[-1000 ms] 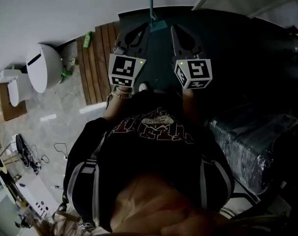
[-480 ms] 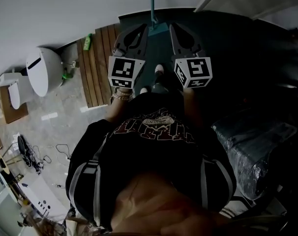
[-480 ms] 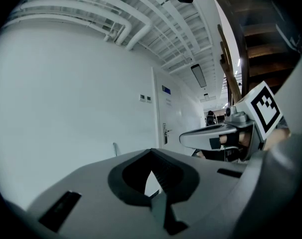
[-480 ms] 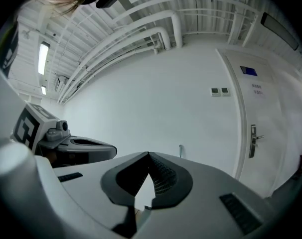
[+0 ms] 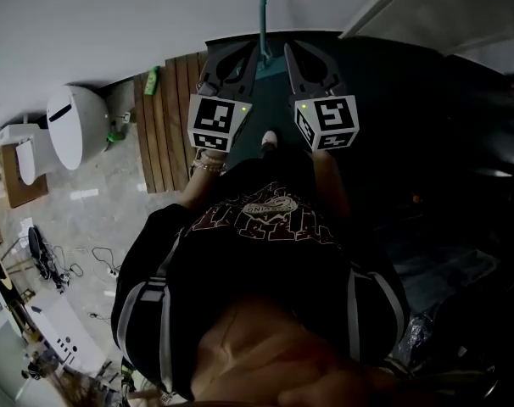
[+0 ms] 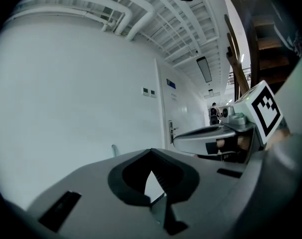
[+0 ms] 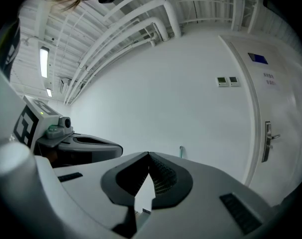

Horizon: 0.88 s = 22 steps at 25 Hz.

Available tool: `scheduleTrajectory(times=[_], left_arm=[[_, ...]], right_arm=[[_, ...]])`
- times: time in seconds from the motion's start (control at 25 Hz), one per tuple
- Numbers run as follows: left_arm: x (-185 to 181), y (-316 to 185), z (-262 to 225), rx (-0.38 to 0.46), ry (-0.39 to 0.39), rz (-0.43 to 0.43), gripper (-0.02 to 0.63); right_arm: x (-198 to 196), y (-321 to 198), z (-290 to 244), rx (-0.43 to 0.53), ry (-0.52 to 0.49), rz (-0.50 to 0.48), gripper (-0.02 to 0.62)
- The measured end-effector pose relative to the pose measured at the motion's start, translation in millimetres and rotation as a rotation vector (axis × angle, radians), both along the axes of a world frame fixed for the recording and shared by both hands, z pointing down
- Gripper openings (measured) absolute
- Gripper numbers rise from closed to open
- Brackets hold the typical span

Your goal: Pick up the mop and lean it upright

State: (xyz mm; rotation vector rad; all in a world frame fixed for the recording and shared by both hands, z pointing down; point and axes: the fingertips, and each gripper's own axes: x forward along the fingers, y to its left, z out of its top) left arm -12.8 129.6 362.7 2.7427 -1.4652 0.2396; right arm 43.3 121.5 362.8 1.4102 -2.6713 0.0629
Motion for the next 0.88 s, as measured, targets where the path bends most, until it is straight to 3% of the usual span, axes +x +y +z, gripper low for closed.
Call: scheduleTrajectory(times=[0.44, 0.88], left_arm=[[24, -46, 12, -0.02, -0.004, -0.057, 0.04], [10, -134, 23, -0.049, 0.02, -0.011, 0.04]], right_arm=[[27, -54, 10, -0.012, 0.004, -0.047, 0.014], [26, -135, 20, -0.033, 0.018, 0.036, 0.014]])
